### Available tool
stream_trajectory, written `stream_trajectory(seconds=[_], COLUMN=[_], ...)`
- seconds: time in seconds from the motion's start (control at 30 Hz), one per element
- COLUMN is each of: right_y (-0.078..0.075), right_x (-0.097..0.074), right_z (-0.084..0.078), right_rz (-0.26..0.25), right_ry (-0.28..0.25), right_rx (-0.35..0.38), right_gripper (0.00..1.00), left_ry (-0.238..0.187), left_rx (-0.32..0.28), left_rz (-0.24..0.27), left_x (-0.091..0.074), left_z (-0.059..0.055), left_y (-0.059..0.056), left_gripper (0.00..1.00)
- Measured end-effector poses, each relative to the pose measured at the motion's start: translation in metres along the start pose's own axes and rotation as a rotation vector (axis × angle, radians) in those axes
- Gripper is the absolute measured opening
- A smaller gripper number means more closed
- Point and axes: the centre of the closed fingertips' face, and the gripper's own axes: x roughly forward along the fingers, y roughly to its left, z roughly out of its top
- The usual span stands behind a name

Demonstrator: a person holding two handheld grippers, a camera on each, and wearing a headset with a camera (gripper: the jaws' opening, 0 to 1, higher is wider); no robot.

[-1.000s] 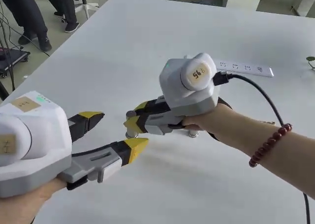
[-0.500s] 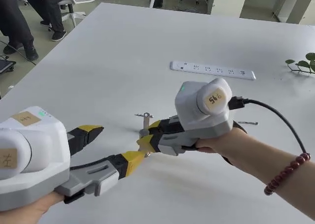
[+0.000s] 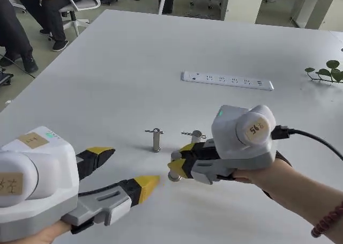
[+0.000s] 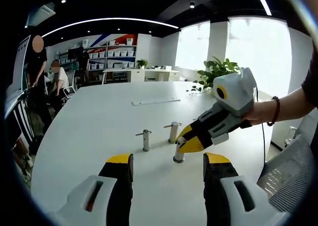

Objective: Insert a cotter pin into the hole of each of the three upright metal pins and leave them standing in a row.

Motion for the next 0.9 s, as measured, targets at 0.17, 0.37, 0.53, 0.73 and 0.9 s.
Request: stream_trajectory(seconds=[0.17,0.37,0.53,0.73,0.9], right_y=[0.000,-0.003,-0.004,-0.004,-0.006], right_x=[-0.002,-0.006,-0.008,-0.010,-0.010], right_z=[-0.012,-0.020,-0.021,-0.023,-0.022], right_rz=[-0.005,-0.032,-0.038,-0.057,-0.068], right_ry=[0.021,0.013,0.008,-0.016,-0.039], right_rx=[0.009,0.032,0.032,0.012,0.037], right_gripper=[0.08,0.08,0.08,0.09,0.09], left_ry=[0.006,0.017,0.023,0.029,0.037], left_rx=[0.004,0.011,0.005,0.009,0.013], left_rz=[-0.010,-0.032,-0.036,-0.045,-0.052], left_x=[0.002,0.004,0.007,0.007,0.008], left_z=[-0.001,-0.002,-0.004,-0.004,-0.005], left_y=[-0.002,-0.006,-0.009,-0.013,-0.018], left_gripper=[0.56,0.55,0.54,0.54,0.54])
